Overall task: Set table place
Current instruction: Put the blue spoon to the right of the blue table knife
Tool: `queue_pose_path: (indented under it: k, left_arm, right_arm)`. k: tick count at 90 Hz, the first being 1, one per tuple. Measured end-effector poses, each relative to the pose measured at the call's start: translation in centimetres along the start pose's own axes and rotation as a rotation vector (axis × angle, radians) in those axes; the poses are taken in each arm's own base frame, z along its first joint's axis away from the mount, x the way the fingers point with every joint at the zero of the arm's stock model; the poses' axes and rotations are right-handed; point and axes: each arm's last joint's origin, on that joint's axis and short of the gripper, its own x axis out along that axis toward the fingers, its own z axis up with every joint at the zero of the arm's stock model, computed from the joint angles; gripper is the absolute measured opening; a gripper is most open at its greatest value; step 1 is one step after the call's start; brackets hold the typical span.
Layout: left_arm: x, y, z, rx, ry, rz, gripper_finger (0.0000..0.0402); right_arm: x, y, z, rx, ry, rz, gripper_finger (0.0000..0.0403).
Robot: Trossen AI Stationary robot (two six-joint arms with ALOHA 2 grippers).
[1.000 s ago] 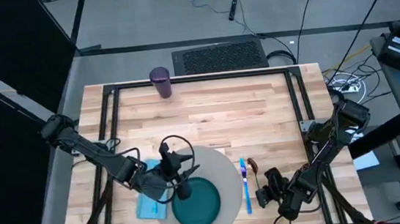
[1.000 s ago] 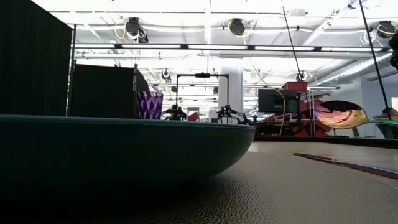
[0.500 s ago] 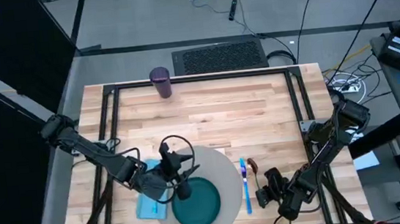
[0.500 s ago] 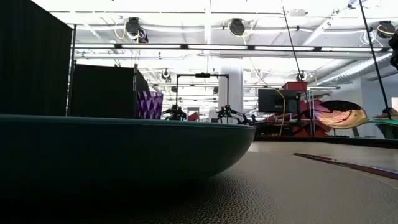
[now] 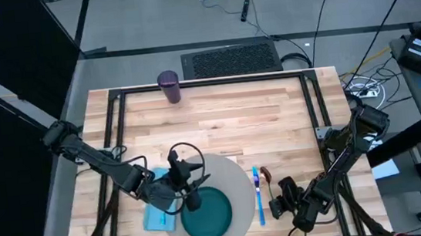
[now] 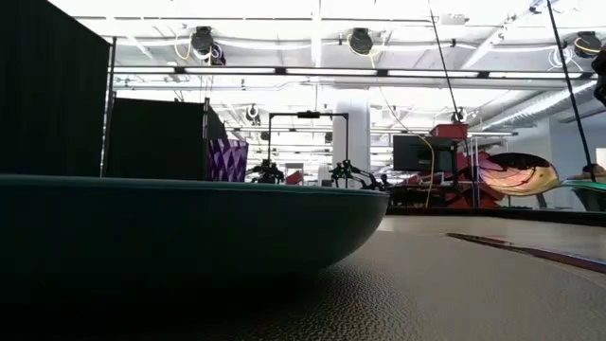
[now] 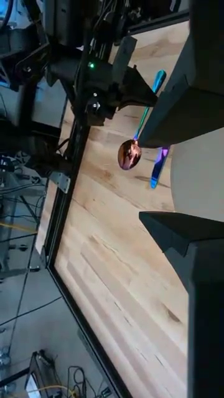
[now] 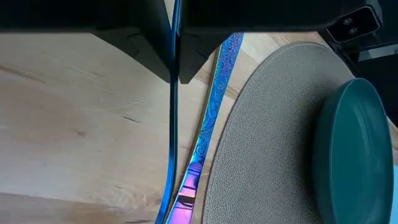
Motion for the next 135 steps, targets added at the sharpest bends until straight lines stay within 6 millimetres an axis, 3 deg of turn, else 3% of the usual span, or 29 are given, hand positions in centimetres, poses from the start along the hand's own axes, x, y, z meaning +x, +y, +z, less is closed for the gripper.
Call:
queue_pose_path:
  k: [96, 135]
  left_arm:
    - [-0.03, -0.1, 0.02, -0.004, 0.003, -0.016, 0.0162]
    - [-0.05, -0.1, 0.03, -0.005, 0.002, -0.017, 0.0162]
  right_arm:
    - [-0.01, 0.15, -0.06, -0.007, -0.003, 0.018, 0.0001]
    - [0.0, 0.06, -0.09, -0.01, 0.017, 0.0, 0.0078]
